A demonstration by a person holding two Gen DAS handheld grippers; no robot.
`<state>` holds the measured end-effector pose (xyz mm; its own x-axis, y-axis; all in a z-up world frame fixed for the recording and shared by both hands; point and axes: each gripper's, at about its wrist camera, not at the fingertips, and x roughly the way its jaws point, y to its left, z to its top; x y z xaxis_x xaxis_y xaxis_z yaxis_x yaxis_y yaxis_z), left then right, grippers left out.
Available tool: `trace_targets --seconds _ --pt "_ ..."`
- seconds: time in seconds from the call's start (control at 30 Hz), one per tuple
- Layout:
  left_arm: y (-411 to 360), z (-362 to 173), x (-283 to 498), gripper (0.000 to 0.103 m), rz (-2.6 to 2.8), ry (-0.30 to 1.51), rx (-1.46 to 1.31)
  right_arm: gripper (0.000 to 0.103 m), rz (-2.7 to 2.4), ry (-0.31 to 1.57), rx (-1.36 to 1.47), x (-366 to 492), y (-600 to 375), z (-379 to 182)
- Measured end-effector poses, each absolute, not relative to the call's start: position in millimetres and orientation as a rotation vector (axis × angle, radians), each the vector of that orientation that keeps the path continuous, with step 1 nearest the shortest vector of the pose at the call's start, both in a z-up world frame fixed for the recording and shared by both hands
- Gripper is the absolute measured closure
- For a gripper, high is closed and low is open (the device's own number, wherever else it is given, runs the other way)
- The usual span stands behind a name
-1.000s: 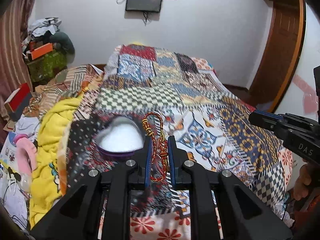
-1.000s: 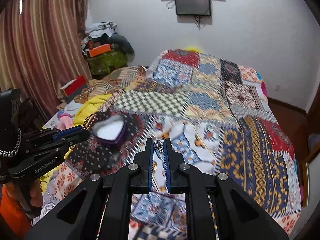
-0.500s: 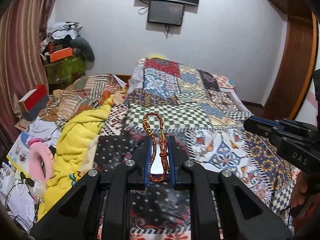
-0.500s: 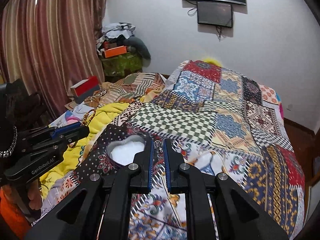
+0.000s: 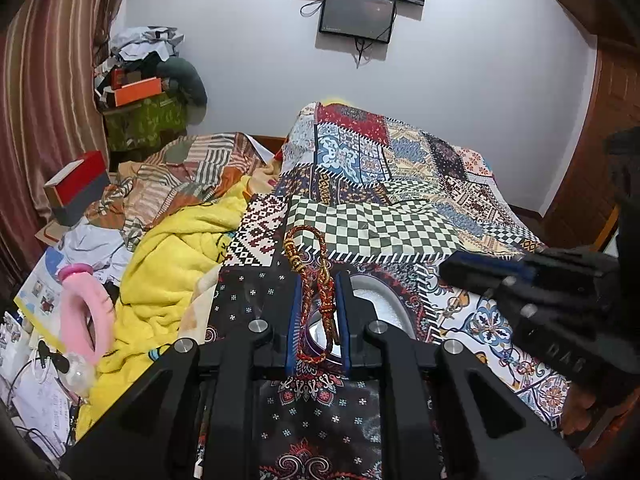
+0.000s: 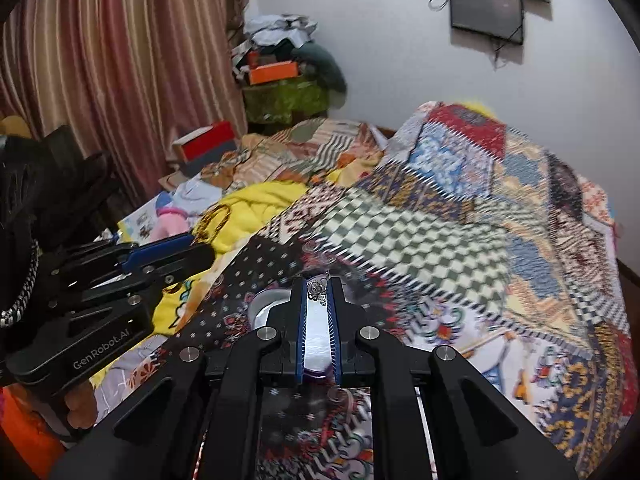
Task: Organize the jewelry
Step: 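Carry the bracelet with the left gripper over the purple heart box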
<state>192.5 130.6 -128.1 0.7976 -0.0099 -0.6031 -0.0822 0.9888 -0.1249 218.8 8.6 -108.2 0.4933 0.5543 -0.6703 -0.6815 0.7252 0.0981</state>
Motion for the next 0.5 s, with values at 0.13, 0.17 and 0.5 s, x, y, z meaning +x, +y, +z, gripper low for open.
trace_targets --seconds 0.13,0.17,0.5 --pt "134 -136 202 0.089 0.021 0.664 -0.168 0.094 0.78 0.806 -0.214 228 21 -128" --pt "135 -137 204 0.089 0.014 0.668 -0.172 0.094 0.784 0.823 -0.22 230 23 -134" --pt "122 -157 230 0.089 -0.057 0.726 -0.182 0.094 0.792 0.892 -0.259 241 25 -159"
